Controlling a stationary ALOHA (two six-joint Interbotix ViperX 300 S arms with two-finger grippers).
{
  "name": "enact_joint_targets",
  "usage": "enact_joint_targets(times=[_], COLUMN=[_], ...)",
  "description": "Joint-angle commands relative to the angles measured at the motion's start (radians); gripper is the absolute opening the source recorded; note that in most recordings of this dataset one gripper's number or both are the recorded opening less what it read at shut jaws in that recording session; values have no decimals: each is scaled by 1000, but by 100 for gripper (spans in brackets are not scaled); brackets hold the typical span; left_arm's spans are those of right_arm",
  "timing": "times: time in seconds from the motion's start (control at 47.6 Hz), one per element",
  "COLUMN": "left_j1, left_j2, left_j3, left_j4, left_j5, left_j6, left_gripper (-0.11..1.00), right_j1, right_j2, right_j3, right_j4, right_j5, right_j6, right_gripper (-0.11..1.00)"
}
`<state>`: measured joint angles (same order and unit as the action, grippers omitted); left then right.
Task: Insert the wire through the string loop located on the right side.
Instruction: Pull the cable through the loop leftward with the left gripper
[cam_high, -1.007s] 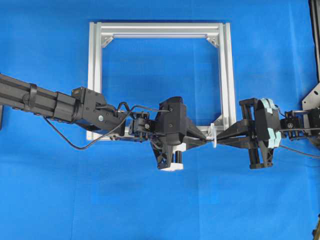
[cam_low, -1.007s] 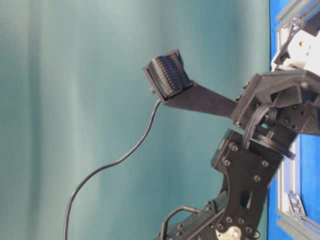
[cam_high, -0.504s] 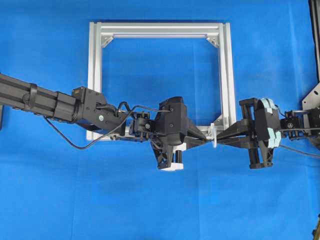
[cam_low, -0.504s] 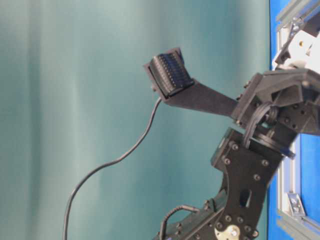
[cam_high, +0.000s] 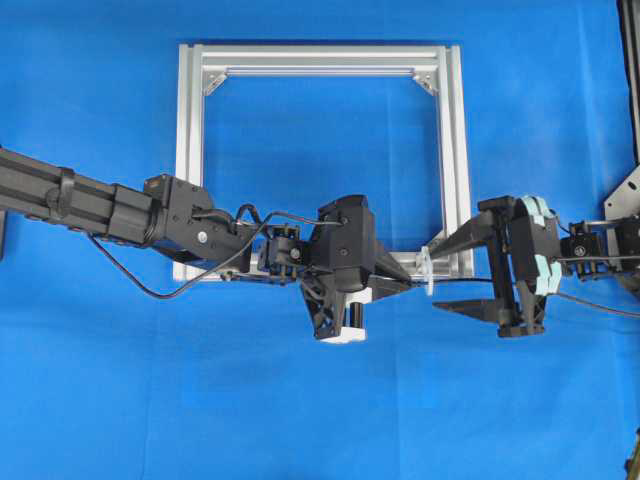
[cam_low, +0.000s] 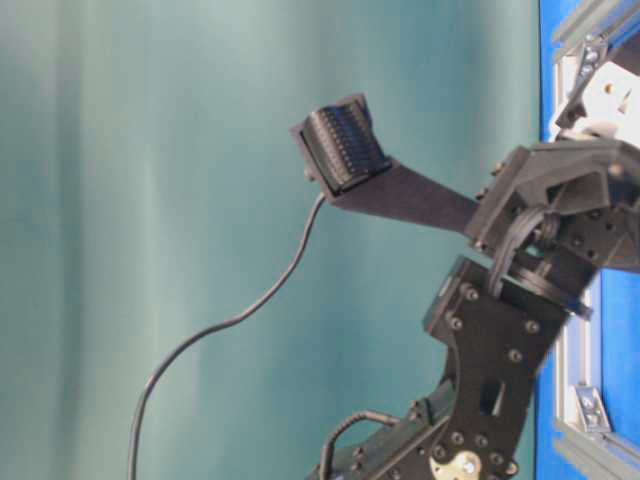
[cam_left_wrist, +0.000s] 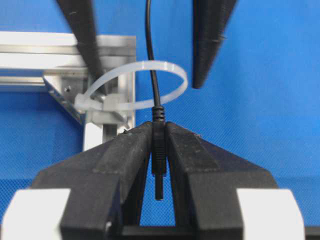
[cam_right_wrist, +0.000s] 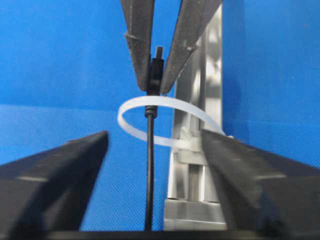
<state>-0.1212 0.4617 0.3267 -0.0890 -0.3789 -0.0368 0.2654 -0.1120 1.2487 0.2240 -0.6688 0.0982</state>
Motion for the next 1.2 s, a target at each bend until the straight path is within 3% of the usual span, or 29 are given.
enact_joint_targets(times=[0.0,0.084,0.294,0.441,0.965,1.175], left_j1=[-2,-2,-2,-2,-9,-15], left_j2=[-20,-23,-32,-86,-416,-531], left_j3=[-17,-14,-6,57,523,709], left_j4=[2,2,2,2,2,2], left_j5=[-5,-5,-5,2,-15,-72], left_j6=[2,2,5,9,-12,-72], left_gripper=[8,8,8,8,8,8], right_j1=[0,0,0,0,5,5], right_j2=[-6,-6,-8,-8,-8,-11], right_j3=[-11,-12,-11,-12,-12,-9], right_j4=[3,3,3,3,0,-2], right_j5=[-6,-6,-6,-6,3,8], right_j6=[0,-2,-2,-5,-8,-9], right_gripper=[86,97,96,96,96,96])
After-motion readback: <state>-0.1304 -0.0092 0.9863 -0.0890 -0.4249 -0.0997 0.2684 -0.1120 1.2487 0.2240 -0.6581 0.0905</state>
